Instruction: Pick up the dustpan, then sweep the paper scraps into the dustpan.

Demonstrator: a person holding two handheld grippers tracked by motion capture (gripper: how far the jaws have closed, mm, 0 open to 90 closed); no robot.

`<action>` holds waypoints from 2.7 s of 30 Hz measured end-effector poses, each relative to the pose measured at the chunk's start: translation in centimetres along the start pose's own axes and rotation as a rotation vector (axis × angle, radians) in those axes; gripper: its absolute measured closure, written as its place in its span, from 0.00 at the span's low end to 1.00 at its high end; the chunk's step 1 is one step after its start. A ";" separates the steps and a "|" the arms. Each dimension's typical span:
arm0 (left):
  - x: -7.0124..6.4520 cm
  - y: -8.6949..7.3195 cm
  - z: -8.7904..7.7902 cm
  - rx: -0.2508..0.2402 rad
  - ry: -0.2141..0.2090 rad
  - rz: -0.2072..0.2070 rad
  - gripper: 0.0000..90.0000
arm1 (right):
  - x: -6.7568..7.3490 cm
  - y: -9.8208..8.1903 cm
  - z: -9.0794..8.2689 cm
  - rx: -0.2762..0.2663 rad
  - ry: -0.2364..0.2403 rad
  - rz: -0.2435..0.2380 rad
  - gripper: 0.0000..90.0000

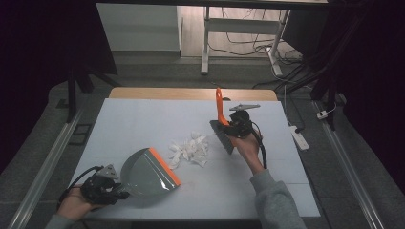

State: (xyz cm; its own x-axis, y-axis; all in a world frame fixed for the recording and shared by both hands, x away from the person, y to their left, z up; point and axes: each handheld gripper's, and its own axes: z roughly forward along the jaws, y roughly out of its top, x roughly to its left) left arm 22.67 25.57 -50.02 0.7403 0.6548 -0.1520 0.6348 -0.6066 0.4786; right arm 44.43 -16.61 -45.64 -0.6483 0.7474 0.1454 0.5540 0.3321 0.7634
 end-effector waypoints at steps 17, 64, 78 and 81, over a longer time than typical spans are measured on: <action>0.3 -1.2 -0.3 0.019 0.000 -0.025 0.68 | -0.3 0.2 1.1 0.012 0.004 0.009 0.78; 0.5 1.1 1.8 0.004 -0.022 -0.025 0.68 | 2.7 1.2 6.0 0.099 0.019 -0.050 0.78; 0.6 1.2 2.0 0.000 -0.025 -0.032 0.68 | 6.0 1.2 8.0 0.145 0.067 -0.118 0.78; 0.5 1.2 2.1 0.001 -0.023 -0.033 0.69 | 6.7 1.1 8.1 0.152 0.076 -0.136 0.78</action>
State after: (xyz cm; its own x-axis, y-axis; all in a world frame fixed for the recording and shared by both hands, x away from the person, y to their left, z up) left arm 24.31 24.22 -51.35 0.7237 0.6640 -0.1878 0.6594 -0.5852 0.4719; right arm 44.93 -6.52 -48.94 -0.7566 0.6463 0.0992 0.5278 0.5139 0.6763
